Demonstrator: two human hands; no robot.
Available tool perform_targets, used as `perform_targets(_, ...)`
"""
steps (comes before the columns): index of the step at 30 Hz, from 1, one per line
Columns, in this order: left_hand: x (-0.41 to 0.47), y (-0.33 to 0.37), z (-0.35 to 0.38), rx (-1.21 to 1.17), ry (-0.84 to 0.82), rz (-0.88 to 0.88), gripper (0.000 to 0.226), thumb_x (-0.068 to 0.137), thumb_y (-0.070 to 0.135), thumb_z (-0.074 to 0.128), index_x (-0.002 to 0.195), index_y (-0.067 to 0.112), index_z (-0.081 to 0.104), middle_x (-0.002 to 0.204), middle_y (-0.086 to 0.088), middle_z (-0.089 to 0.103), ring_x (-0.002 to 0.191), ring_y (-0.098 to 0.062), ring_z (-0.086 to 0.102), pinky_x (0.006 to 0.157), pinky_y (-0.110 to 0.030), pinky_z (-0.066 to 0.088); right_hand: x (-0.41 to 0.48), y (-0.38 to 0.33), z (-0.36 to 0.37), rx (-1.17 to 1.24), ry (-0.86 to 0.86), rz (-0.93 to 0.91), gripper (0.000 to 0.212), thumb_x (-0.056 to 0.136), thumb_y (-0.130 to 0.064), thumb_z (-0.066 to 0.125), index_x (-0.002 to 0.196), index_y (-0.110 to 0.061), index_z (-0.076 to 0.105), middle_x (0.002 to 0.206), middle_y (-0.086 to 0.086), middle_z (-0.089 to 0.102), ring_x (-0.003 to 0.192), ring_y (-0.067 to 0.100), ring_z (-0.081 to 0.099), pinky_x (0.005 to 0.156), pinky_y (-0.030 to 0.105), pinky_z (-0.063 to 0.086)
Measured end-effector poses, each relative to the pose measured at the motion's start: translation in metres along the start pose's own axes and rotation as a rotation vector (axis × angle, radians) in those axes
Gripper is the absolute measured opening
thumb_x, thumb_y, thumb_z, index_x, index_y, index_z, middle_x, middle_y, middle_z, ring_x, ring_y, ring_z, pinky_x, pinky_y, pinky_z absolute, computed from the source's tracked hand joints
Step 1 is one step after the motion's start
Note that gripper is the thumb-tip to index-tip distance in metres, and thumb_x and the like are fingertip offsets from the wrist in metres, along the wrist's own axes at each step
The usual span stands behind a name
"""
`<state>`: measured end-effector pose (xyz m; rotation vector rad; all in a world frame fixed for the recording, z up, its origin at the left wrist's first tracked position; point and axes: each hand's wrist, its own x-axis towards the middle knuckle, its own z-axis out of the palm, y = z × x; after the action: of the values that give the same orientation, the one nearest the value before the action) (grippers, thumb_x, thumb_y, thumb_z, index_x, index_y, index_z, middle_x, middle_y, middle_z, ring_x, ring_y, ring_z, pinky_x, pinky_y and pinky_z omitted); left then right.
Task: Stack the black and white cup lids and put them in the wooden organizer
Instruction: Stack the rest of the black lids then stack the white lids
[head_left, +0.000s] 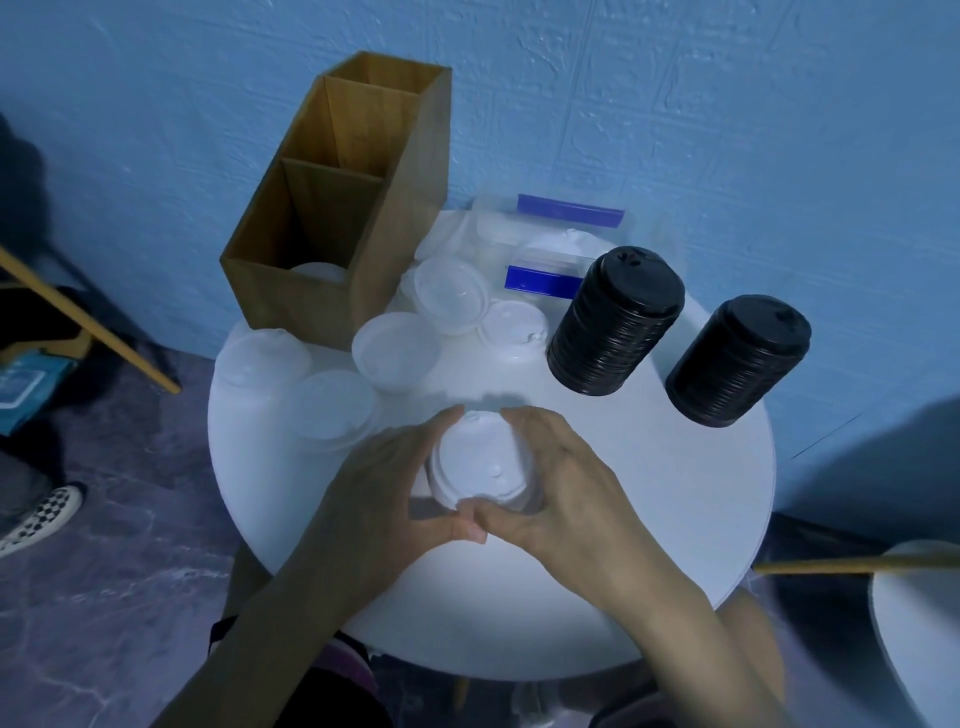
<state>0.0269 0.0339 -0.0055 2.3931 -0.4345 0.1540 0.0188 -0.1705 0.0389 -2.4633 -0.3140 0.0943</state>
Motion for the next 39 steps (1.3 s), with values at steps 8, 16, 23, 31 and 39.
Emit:
perform_targets(8, -0.004, -0.008, -0.003, -0.009, -0.043, 0.002, 0.1, 0.07, 0.074, 0.066, 0.155, 0.047, 0.02, 0.137, 0.032, 0.037, 0.124, 0.013, 0.032, 0.106, -0.019, 0.028, 0.004, 0.005, 0.001, 0.071, -0.035, 0.039, 0.091, 0.074, -0.064, 0.078, 0.15, -0.039, 0.035, 0.147, -0.028, 0.04, 0.134, -0.006, 0.036, 0.11, 0.017, 0.031)
perform_targets(16, -0.01, -0.017, -0.02, -0.04, 0.04, -0.118, 0.065, 0.088, 0.062, 0.048, 0.149, 0.041, 0.041, 0.142, 0.028, 0.04, 0.13, 0.005, 0.037, 0.109, -0.014, 0.02, 0.013, 0.012, -0.004, 0.073, -0.038, 0.014, 0.088, 0.081, -0.056, 0.077, 0.154, -0.039, 0.032, 0.155, -0.031, 0.032, 0.141, -0.009, 0.028, 0.114, 0.014, 0.024)
perform_targets(23, -0.013, -0.024, -0.035, 0.079, 0.372, 0.059, 0.037, 0.098, 0.039, 0.052, 0.117, 0.015, 0.073, 0.118, 0.004, 0.072, 0.109, -0.006, 0.061, 0.101, -0.029, 0.049, 0.014, 0.009, -0.004, 0.112, -0.069, 0.022, 0.089, 0.08, -0.056, 0.077, 0.154, -0.046, 0.029, 0.15, -0.037, 0.033, 0.135, -0.011, 0.034, 0.117, 0.022, 0.03)
perform_targets(31, 0.004, -0.061, -0.046, 0.235, 0.18, -0.389, 0.079, 0.088, 0.068, 0.035, 0.153, 0.023, 0.041, 0.166, 0.0, 0.027, 0.156, -0.022, 0.01, 0.123, -0.045, 0.01, 0.005, 0.015, -0.01, 0.113, -0.043, 0.035, 0.079, 0.079, -0.053, 0.081, 0.145, -0.051, 0.038, 0.14, -0.038, 0.044, 0.121, -0.011, 0.044, 0.112, 0.022, 0.037)
perform_targets(39, -0.003, -0.023, -0.017, 0.212, 0.084, -0.173, 0.072, 0.092, 0.071, 0.033, 0.148, 0.028, 0.049, 0.163, 0.006, 0.033, 0.153, -0.018, 0.022, 0.112, -0.033, 0.019, -0.008, 0.028, -0.019, 0.1, -0.042, 0.053, 0.081, 0.078, -0.06, 0.077, 0.147, -0.051, 0.036, 0.145, -0.041, 0.038, 0.134, -0.008, 0.04, 0.116, 0.029, 0.036)
